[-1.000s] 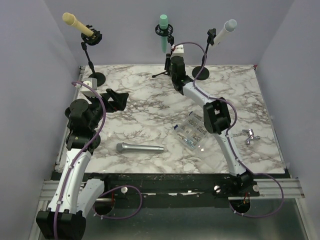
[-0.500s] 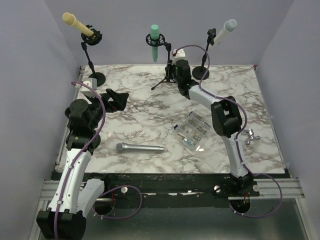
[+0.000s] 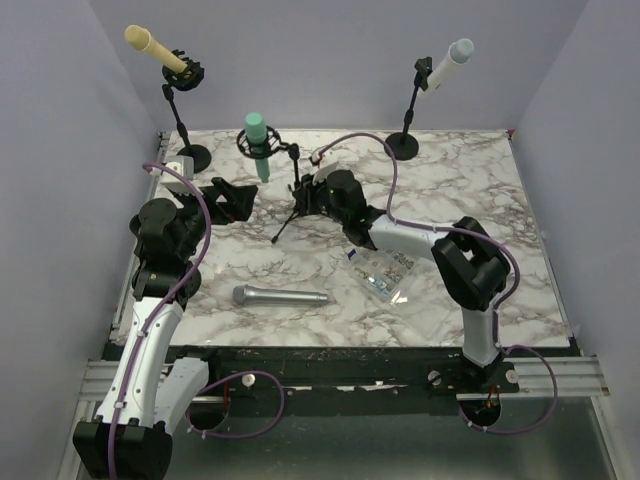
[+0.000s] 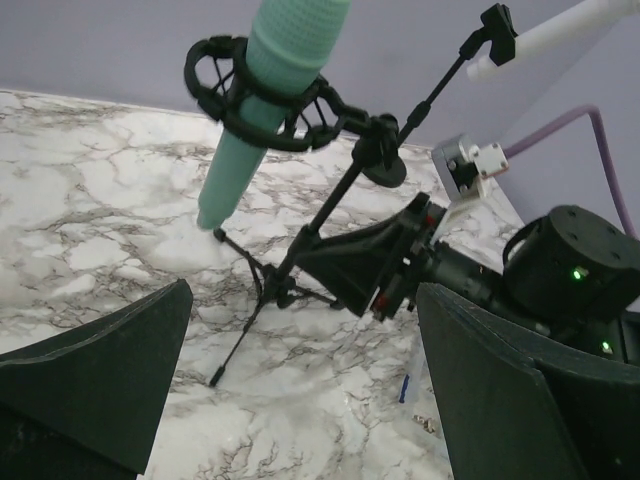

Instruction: Remove the microphone from the stand

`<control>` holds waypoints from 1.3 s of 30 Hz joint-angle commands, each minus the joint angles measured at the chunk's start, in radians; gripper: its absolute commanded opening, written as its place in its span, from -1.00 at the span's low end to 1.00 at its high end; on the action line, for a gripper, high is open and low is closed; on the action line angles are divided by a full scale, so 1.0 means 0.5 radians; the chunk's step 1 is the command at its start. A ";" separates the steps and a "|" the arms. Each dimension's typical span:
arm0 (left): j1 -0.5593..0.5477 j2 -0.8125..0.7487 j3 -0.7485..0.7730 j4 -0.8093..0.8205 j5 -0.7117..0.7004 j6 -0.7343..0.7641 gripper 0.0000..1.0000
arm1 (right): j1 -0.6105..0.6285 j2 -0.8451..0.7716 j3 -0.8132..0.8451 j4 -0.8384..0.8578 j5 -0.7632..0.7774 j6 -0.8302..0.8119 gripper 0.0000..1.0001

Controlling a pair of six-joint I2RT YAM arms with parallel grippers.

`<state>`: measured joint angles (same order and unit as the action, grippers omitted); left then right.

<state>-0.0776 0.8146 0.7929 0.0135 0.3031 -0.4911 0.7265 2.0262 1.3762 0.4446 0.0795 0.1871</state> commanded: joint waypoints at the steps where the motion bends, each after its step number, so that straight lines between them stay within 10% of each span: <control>1: 0.011 -0.014 -0.022 0.042 0.027 -0.007 0.92 | 0.095 -0.162 -0.299 -0.052 -0.241 0.119 -0.74; 34: 0.011 -0.056 -0.095 0.246 0.170 0.102 0.91 | 0.102 -0.306 -0.384 -0.349 -0.233 -0.205 -0.41; 39: 0.011 -0.059 -0.110 0.309 0.240 0.115 0.91 | 0.102 -0.303 -0.344 -0.420 -0.220 -0.161 0.09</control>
<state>-0.0776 0.7883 0.7525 0.1085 0.3634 -0.4553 0.7834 1.8549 1.1946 0.3588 -0.0471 0.1047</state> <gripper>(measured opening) 0.961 0.436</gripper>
